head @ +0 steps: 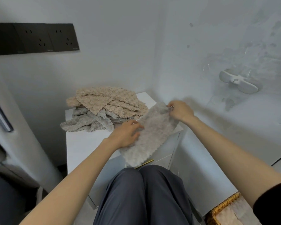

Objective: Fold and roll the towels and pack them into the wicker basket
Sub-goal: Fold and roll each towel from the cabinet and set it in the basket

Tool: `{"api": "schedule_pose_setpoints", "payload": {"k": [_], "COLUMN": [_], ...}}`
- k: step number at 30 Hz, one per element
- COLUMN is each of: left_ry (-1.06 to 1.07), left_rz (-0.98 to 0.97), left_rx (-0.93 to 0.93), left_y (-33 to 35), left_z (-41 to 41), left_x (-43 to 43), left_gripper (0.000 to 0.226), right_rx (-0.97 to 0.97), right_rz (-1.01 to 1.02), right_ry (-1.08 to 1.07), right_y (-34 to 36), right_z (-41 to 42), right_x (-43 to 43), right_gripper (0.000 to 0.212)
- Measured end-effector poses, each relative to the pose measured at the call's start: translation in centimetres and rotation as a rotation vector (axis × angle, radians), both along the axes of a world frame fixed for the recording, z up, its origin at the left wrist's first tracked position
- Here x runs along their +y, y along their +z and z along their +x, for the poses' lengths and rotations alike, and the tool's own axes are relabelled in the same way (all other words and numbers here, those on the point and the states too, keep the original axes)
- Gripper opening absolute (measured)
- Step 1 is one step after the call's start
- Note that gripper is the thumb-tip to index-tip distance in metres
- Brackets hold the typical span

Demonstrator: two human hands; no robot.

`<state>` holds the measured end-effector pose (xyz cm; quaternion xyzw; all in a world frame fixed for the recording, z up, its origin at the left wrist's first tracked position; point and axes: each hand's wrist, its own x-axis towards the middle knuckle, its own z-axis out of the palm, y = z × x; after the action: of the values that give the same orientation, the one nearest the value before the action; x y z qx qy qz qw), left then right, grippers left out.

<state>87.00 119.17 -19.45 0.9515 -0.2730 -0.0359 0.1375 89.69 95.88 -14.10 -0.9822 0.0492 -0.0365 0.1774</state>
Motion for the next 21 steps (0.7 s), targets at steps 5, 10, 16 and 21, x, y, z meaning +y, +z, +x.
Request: {"api": "schedule_pose_setpoints", "payload": {"k": [5, 10, 16, 21], "left_ry": [-0.045, -0.056, -0.064, -0.102], "left_rz": [-0.069, -0.179, -0.165, -0.125], "left_rx": [0.007, 0.03, 0.007, -0.093], "left_y": [-0.2, -0.8, -1.9, -2.5], "left_z": [0.6, 1.2, 1.4, 0.6], "left_x": [-1.6, -2.6, -1.9, -0.8], "left_gripper": [0.036, 0.036, 0.031, 0.031], "right_rx": [-0.247, -0.361, -0.326, -0.165], "right_rz": [-0.057, -0.148, -0.149, 0.017], "right_ry": [0.036, 0.043, 0.151, 0.253], "right_y": [0.9, 1.0, -0.8, -1.6], "right_z": [3.9, 7.3, 7.3, 3.7], "right_x": [-0.3, 1.2, 2.3, 2.4], "right_gripper": [0.037, 0.037, 0.035, 0.015]}}
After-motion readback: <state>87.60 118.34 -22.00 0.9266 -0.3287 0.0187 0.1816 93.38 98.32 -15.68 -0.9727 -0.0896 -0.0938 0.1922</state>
